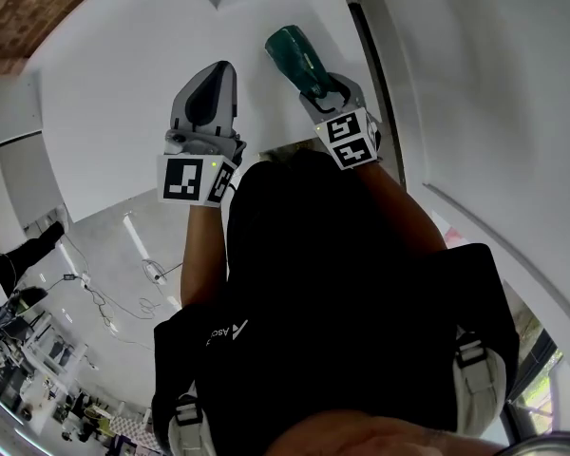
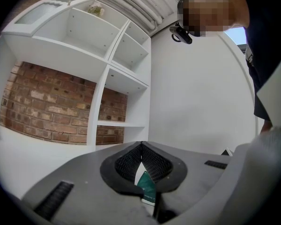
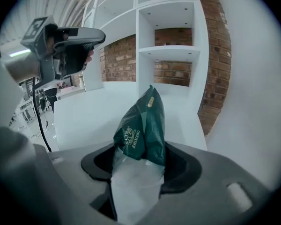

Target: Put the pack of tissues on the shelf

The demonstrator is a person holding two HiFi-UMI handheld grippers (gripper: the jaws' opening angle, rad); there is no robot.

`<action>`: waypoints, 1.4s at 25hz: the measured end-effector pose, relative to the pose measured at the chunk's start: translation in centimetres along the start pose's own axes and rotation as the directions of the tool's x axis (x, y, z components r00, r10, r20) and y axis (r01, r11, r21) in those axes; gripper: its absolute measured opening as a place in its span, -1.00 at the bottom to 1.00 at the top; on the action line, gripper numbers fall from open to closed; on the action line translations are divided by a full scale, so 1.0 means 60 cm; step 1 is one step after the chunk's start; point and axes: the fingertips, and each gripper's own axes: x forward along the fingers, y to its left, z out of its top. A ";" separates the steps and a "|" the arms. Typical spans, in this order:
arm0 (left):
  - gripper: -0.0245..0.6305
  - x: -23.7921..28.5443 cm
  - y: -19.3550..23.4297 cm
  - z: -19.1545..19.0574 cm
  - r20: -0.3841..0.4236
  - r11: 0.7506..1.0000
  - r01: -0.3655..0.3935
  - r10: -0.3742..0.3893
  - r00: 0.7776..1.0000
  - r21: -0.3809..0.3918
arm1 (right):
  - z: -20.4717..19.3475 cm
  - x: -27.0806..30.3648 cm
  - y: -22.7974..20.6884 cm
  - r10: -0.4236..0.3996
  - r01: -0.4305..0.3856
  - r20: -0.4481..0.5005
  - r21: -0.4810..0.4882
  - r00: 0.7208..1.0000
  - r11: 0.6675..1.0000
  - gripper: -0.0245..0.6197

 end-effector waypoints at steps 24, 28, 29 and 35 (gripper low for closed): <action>-0.93 0.043 0.142 0.044 0.039 1.000 0.004 -0.004 0.999 0.010 | 0.282 0.103 -0.051 -0.043 0.045 0.156 -0.010 0.987 0.999 -0.21; -0.93 0.049 0.179 0.046 0.041 1.000 -0.007 0.006 0.999 0.012 | 0.323 0.157 -0.054 -0.049 0.050 0.142 -0.004 0.989 0.999 -0.21; -0.93 0.049 0.186 0.045 0.042 1.000 -0.008 0.008 0.999 0.015 | 0.330 0.172 -0.055 -0.052 0.053 0.136 -0.004 0.989 0.999 -0.21; -0.93 0.049 0.217 0.031 -0.018 1.000 -0.024 0.024 1.000 0.011 | 0.355 0.260 -0.072 -0.064 0.065 0.089 -0.013 0.994 0.998 -0.21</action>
